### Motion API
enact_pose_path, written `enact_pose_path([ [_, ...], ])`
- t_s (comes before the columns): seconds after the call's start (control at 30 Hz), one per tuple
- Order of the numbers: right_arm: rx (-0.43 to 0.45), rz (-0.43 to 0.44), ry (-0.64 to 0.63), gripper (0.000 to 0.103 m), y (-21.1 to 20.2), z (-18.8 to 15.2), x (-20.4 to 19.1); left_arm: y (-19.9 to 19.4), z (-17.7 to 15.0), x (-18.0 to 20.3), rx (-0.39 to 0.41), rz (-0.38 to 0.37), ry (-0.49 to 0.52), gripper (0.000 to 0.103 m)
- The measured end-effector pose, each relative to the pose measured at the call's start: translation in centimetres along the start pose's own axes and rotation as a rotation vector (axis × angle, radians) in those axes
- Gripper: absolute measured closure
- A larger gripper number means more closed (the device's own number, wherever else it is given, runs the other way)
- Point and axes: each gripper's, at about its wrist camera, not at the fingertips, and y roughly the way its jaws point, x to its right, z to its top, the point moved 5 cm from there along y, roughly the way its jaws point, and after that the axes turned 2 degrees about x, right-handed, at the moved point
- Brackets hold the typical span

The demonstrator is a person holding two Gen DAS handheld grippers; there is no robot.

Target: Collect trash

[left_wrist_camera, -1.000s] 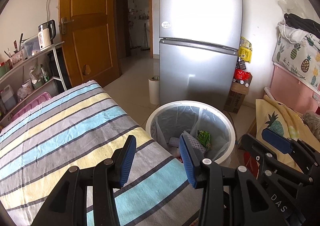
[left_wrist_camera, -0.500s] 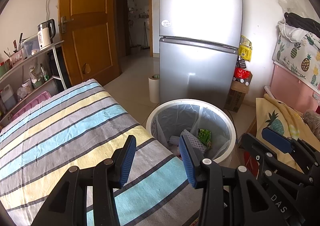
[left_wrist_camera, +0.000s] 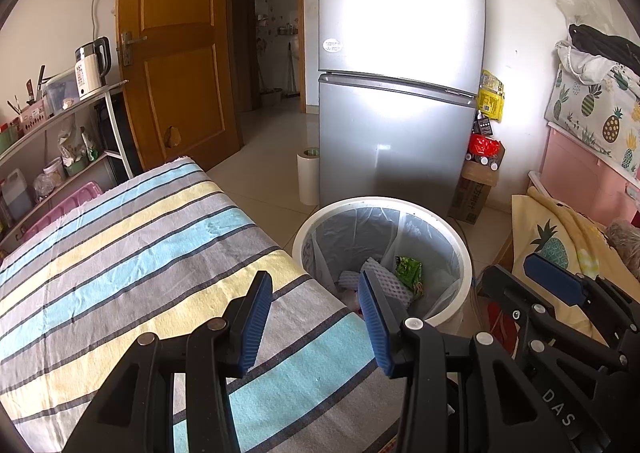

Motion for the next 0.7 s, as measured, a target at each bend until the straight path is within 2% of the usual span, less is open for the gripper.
enact_pose_path([
  [0.7,0.0,0.002,-0.002,0.057,0.04,0.05,0.08,-0.05,-0.13,-0.15,-0.005,-0.004,0.001,0.058],
])
